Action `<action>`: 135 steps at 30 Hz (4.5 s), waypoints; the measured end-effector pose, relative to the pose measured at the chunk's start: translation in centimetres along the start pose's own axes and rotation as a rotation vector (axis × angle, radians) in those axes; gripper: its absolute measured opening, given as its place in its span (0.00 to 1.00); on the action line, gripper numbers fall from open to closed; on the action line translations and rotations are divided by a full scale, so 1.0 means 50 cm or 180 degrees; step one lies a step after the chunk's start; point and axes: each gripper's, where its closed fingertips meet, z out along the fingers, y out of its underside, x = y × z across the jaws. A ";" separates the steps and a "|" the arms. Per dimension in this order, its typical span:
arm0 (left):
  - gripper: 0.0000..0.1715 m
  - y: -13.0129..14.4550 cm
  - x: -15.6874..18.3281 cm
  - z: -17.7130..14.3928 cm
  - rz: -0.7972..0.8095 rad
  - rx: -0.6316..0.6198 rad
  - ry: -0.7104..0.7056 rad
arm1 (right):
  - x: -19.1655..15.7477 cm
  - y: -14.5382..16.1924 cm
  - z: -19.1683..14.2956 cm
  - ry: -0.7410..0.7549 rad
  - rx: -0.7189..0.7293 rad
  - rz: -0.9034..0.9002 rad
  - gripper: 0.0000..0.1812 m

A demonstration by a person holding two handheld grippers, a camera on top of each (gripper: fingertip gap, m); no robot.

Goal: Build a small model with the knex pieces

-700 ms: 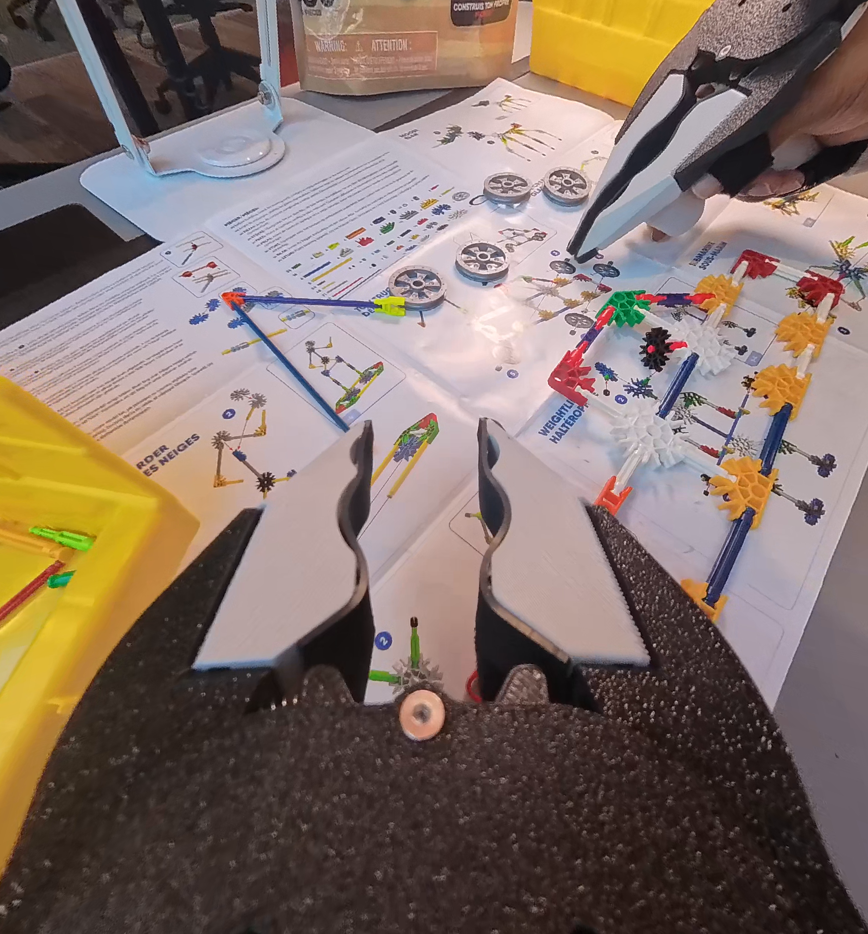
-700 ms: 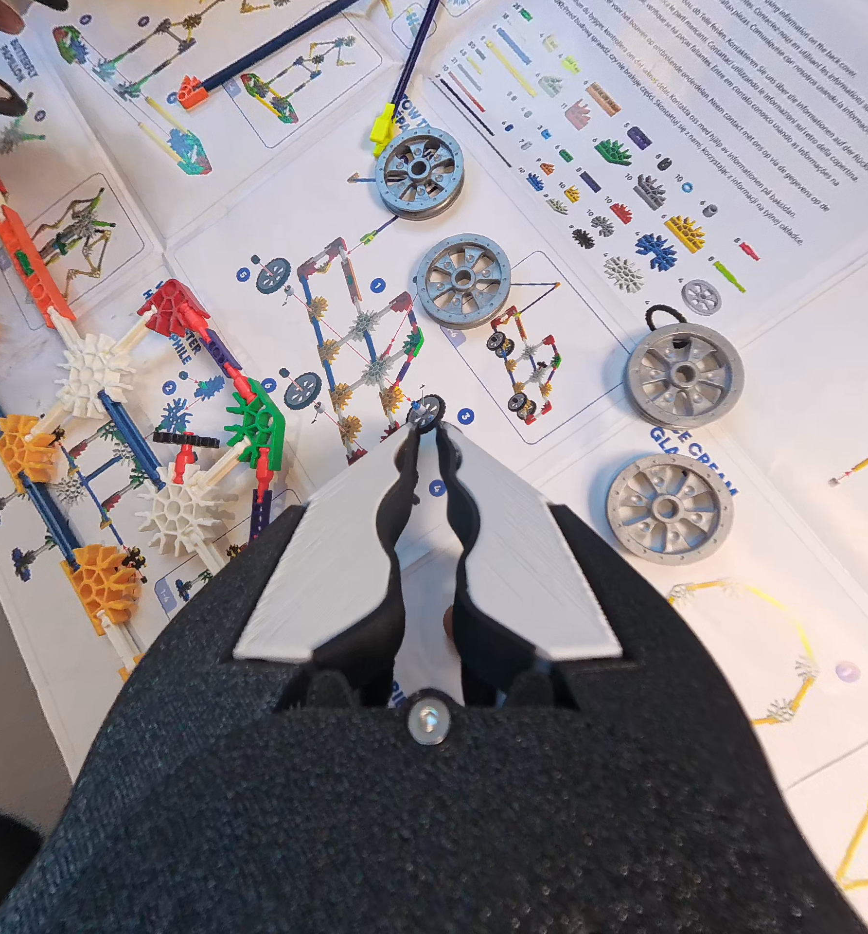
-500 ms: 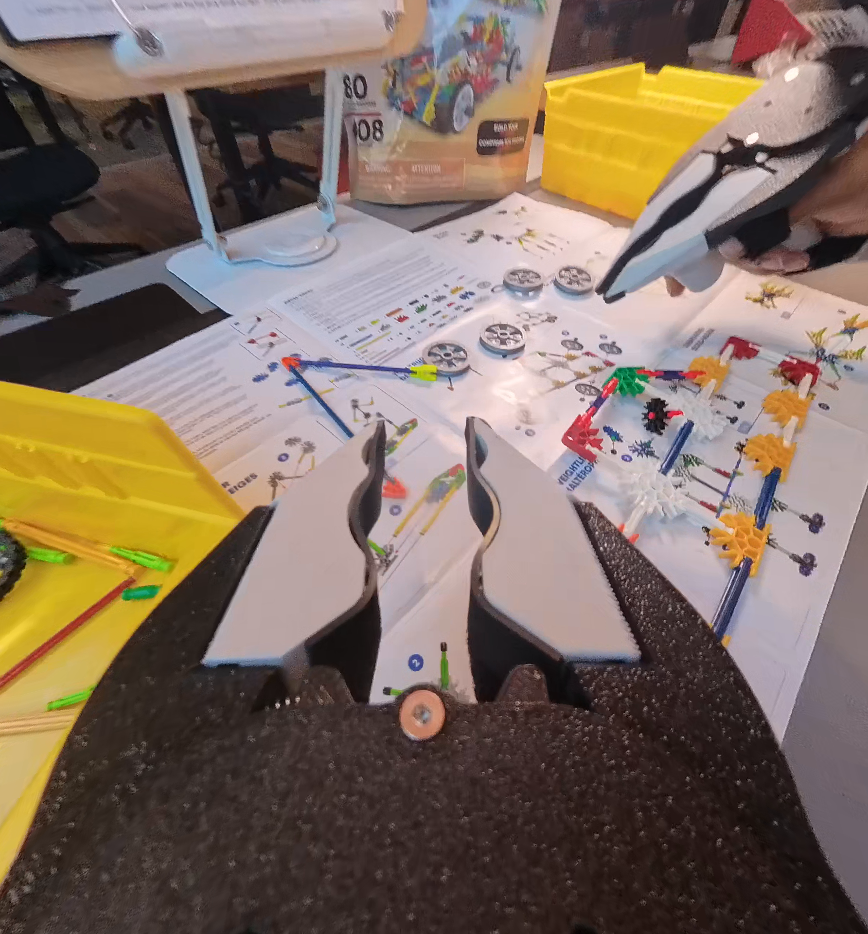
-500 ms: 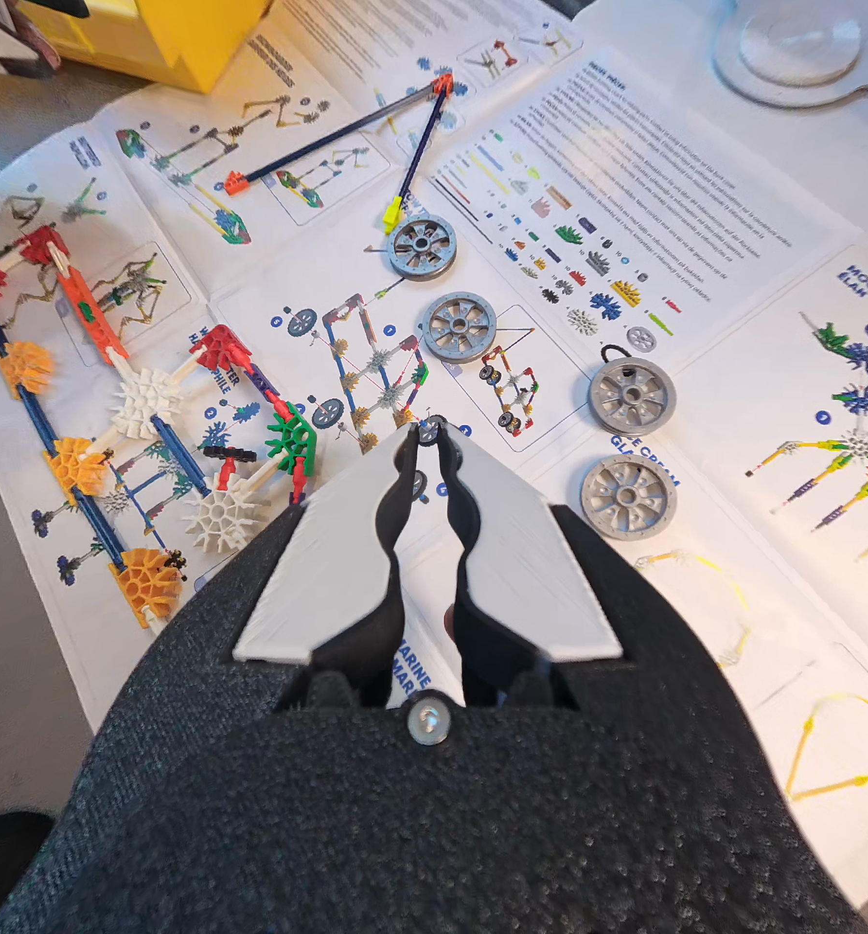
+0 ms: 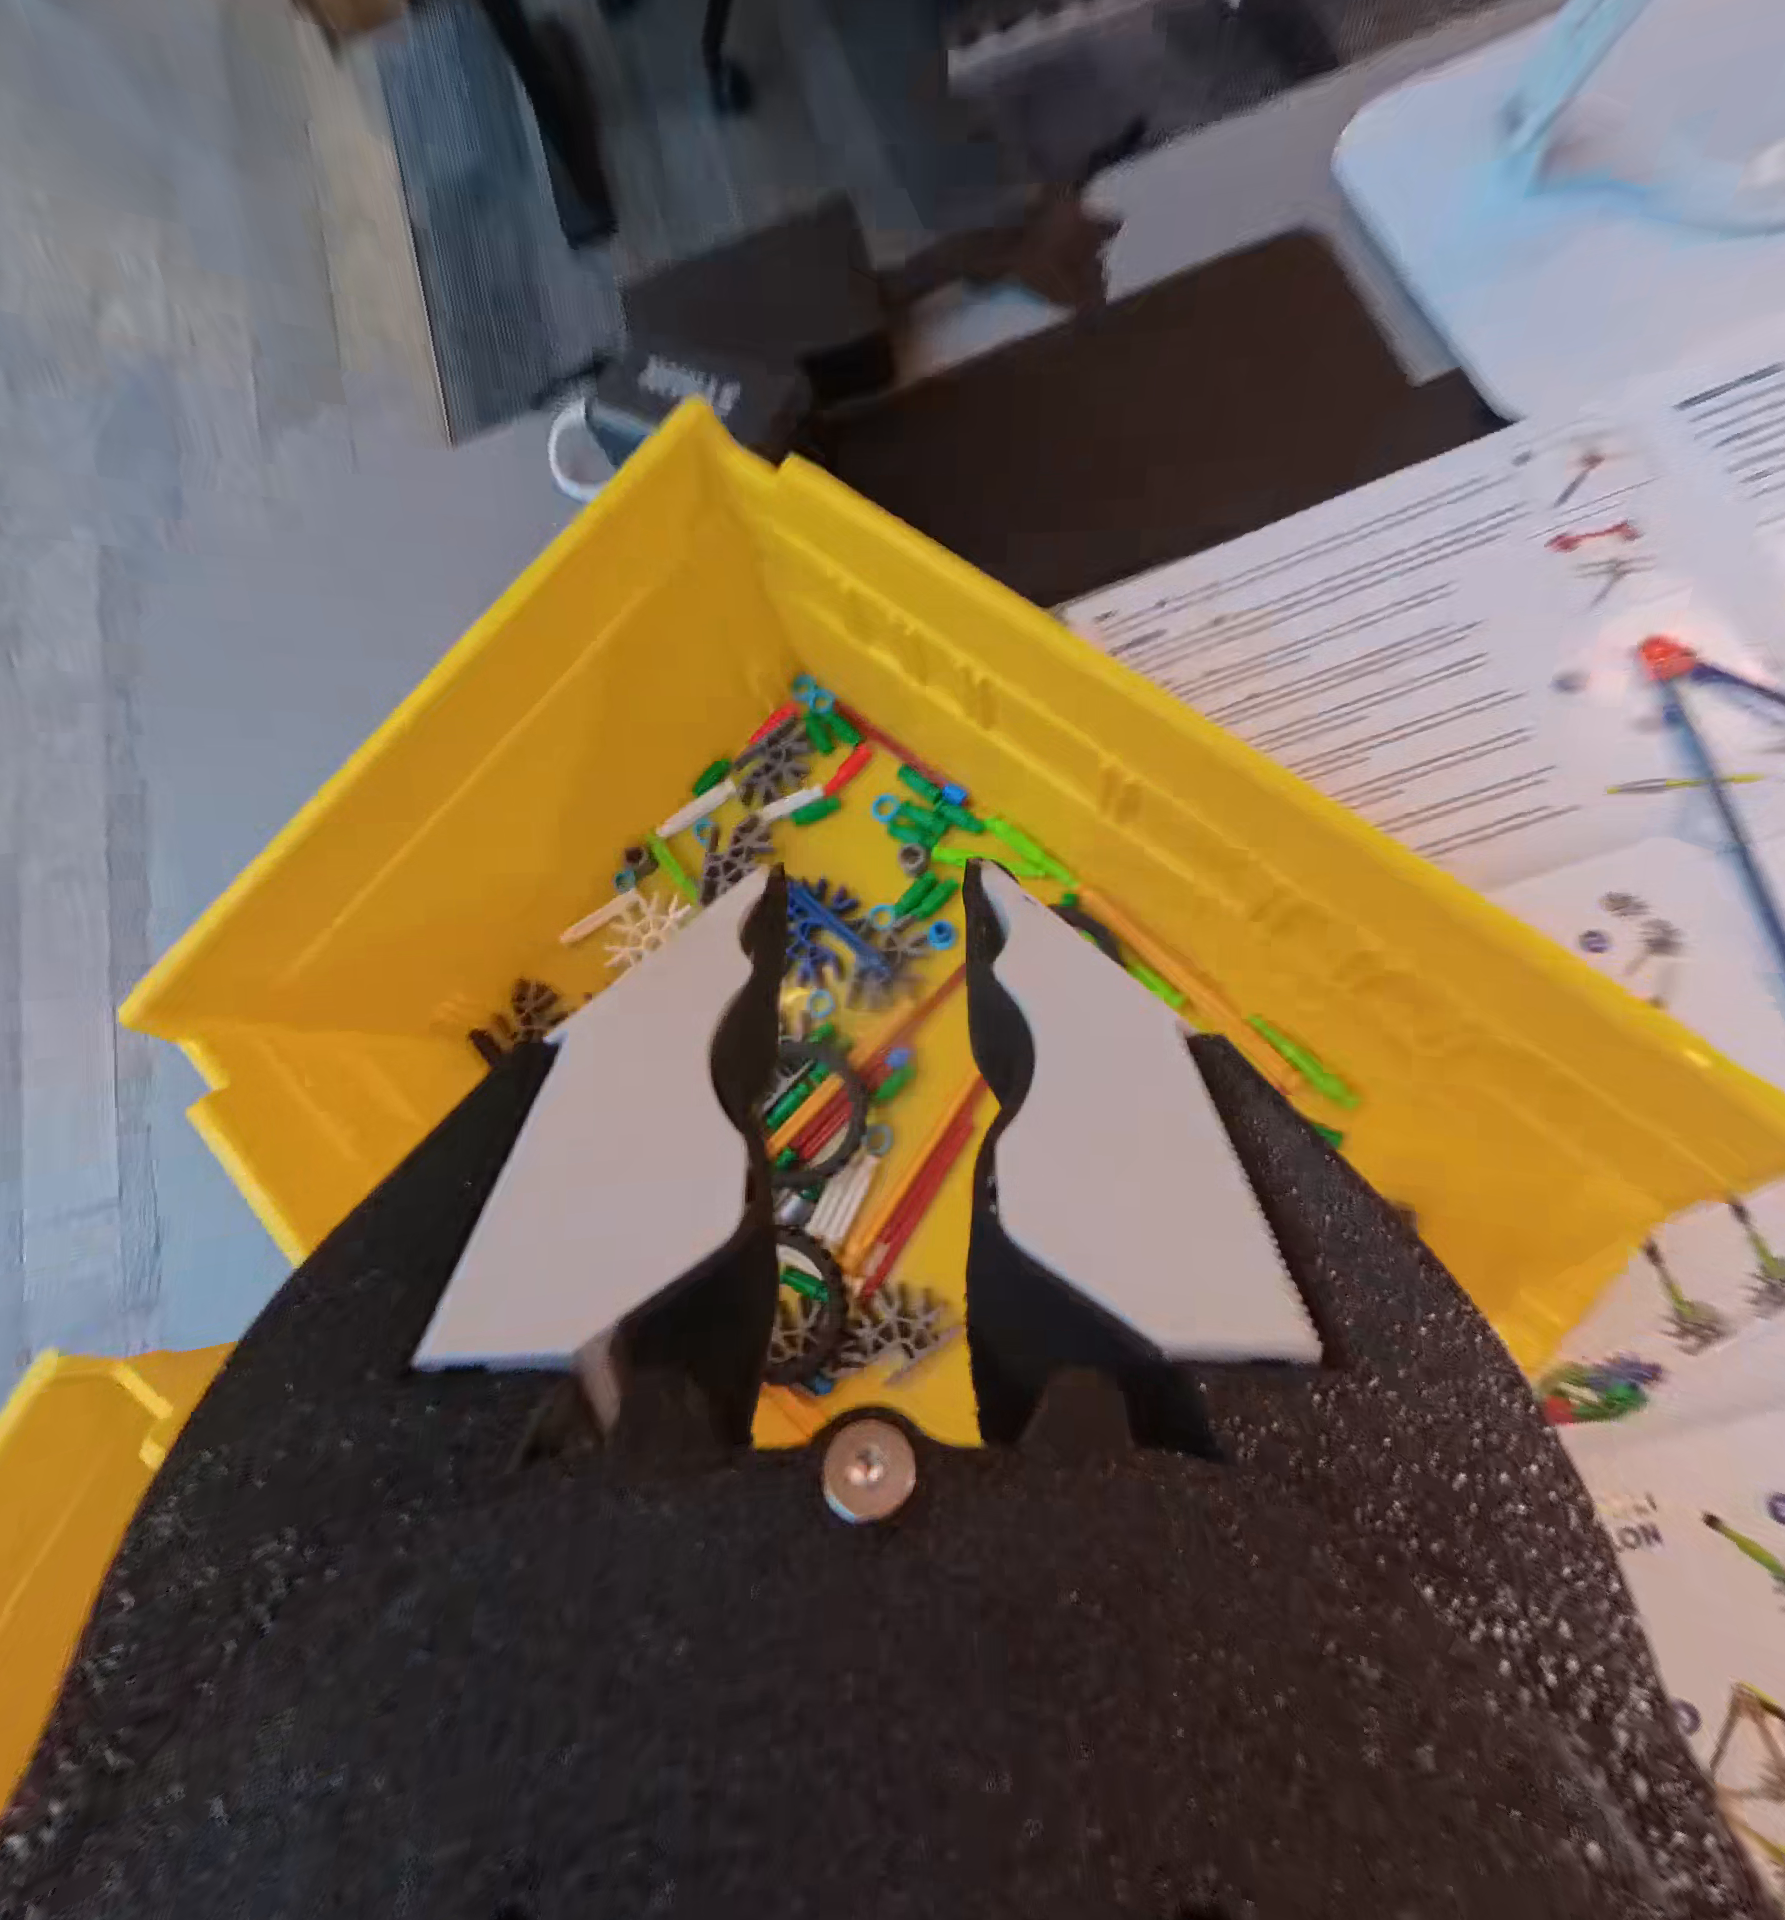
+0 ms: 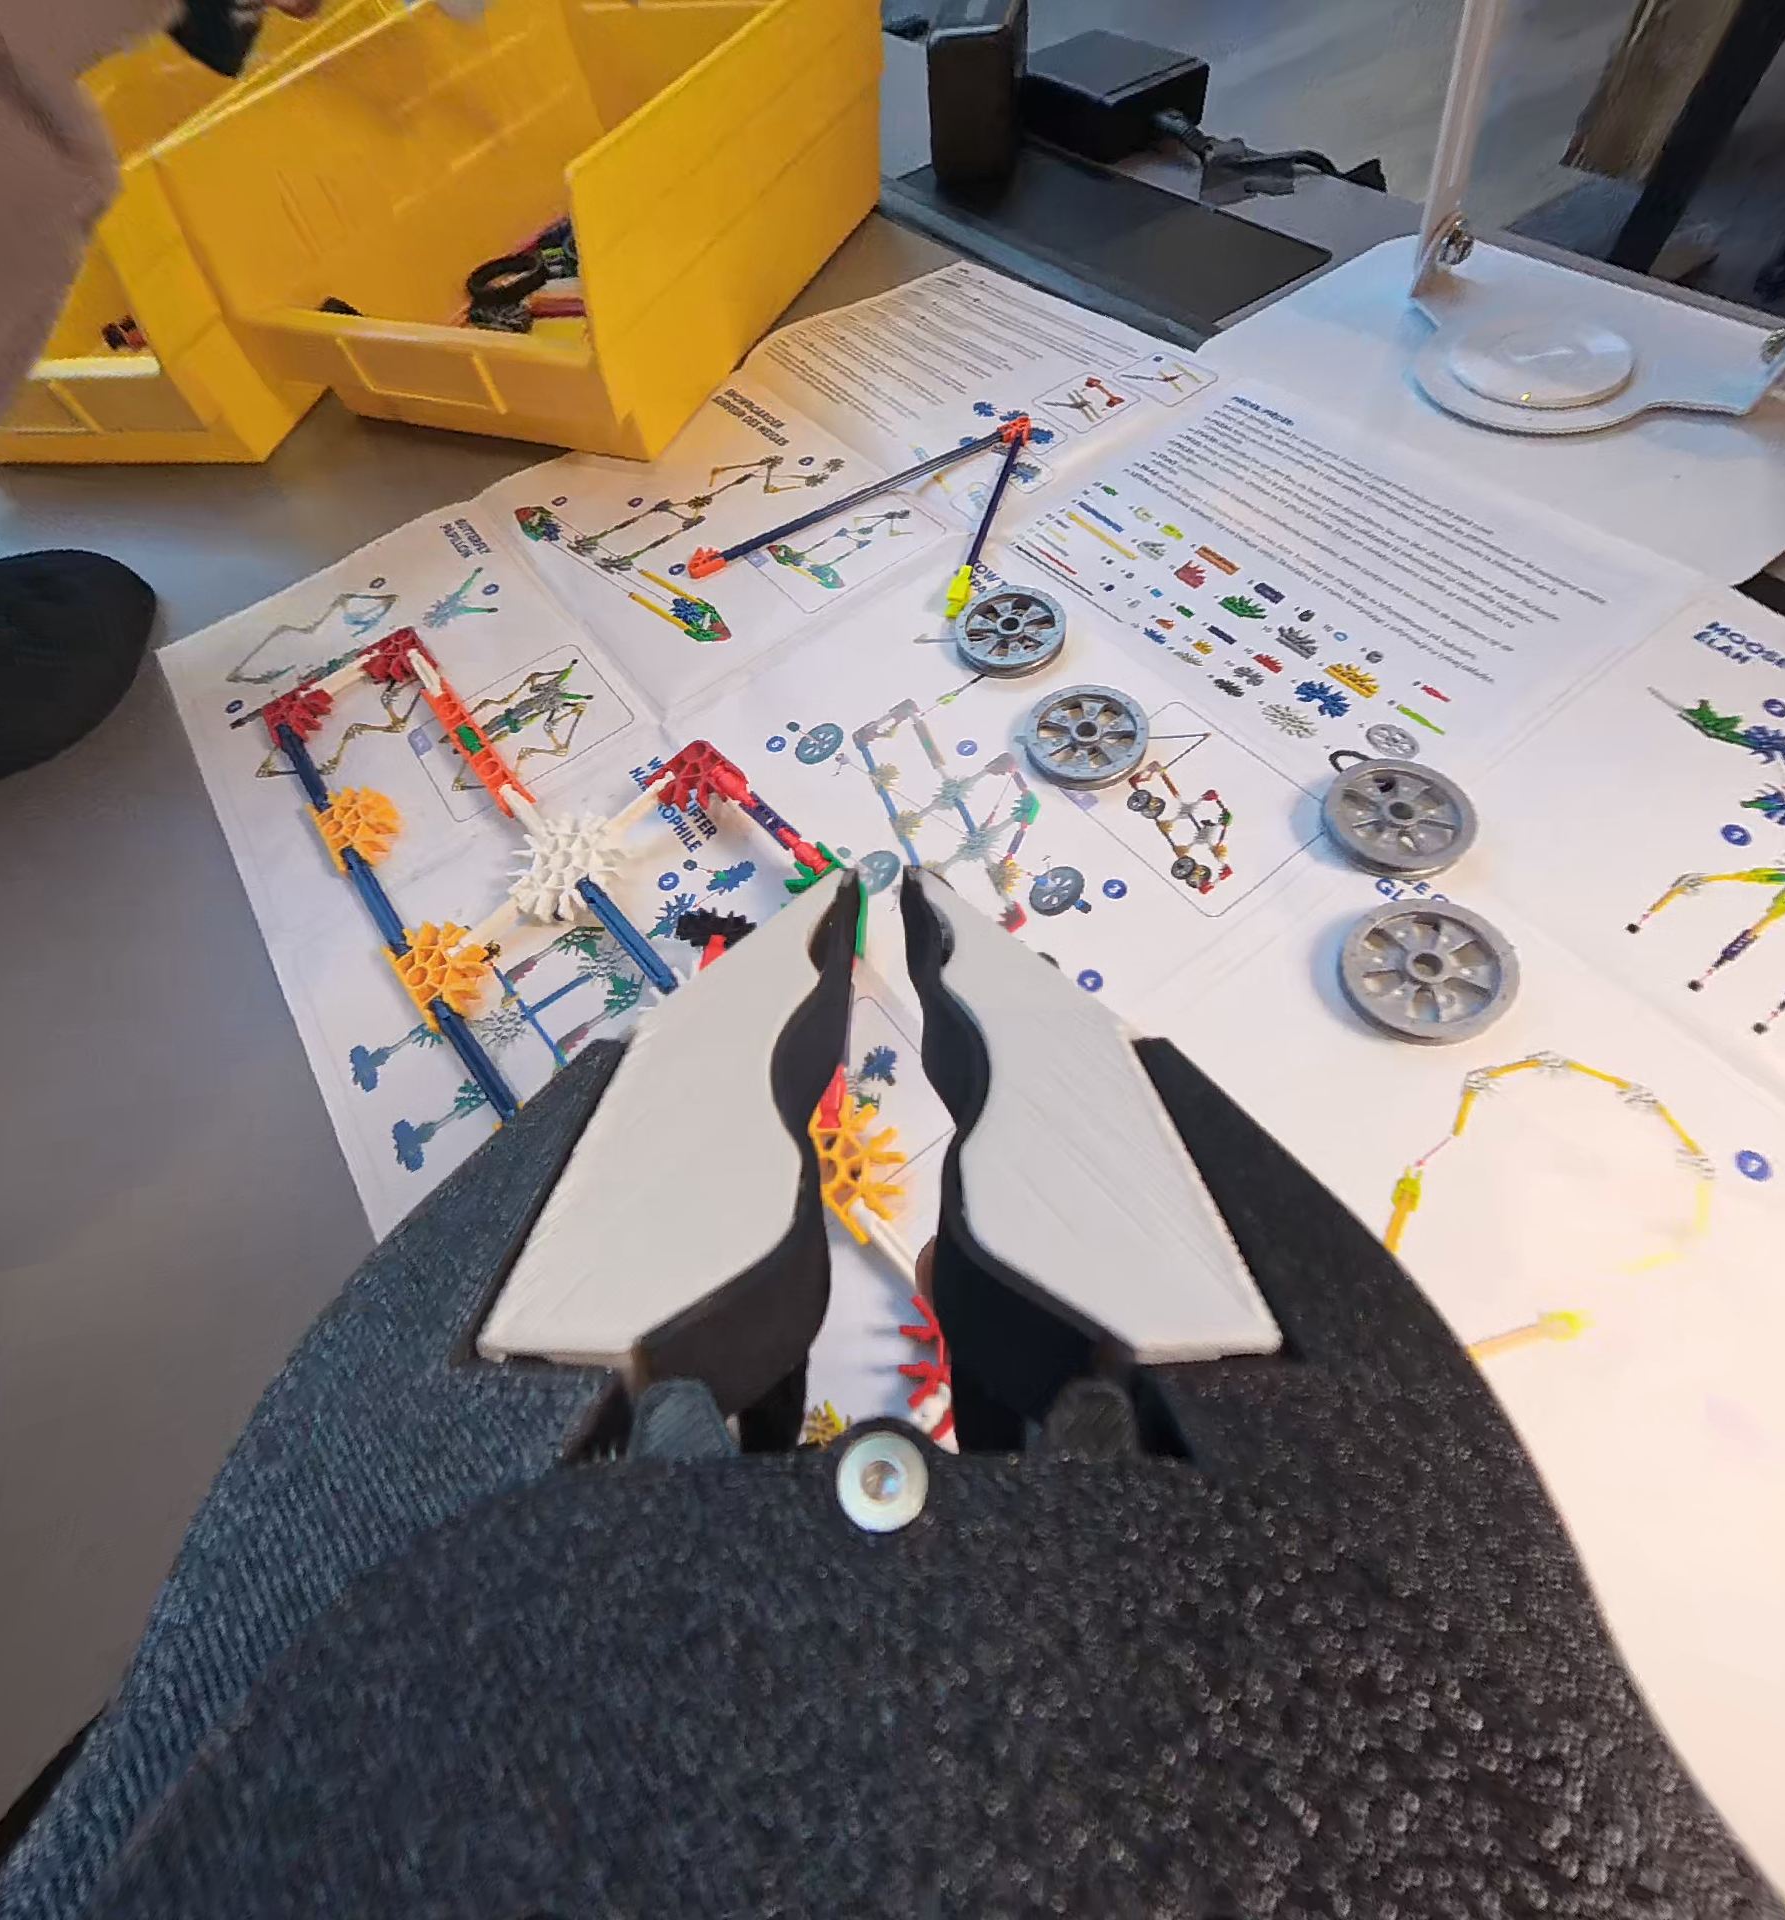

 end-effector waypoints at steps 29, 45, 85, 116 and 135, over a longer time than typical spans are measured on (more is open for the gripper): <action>0.01 0.061 -0.078 0.139 -0.0199 -0.0714 -0.0298 | 0.075 0.031 -0.103 0.0293 0.0494 0.0568 0.05; 0.02 -0.110 0.278 -0.124 0.1093 0.1089 0.0824 | 0.061 0.056 -0.070 0.0213 0.0362 0.0550 0.05; 0.02 0.164 0.823 -0.261 0.1374 0.1147 0.3957 | -0.196 0.036 0.020 -0.1348 0.0263 -0.0494 0.00; 0.12 0.177 0.813 -0.251 0.1590 0.1180 0.3833 | -0.194 0.033 0.010 -0.1199 0.0427 -0.0918 0.02; 0.02 0.184 0.815 -0.247 0.1646 0.1121 0.3804 | -0.190 0.054 0.026 -0.1056 0.0246 -0.1062 0.05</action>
